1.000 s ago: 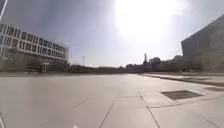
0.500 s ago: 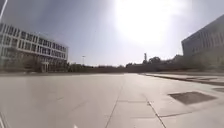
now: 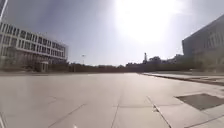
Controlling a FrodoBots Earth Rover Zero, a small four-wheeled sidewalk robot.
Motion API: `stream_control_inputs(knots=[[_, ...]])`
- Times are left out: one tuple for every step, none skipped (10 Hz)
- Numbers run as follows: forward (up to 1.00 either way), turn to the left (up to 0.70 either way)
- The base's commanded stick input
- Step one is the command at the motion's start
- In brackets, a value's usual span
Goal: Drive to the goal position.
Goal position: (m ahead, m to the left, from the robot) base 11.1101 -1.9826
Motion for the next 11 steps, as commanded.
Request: stream_control_inputs(knots=[[0.70,0.00],[0.70,0.00],[0.70,0.00],[0.70,0.00],[0.70,0.00],[0.70,0.00],[0.70,0.00],[0.70,0.00],[0.70,0.00],[0.70,0.00],[0.70,0.00]])
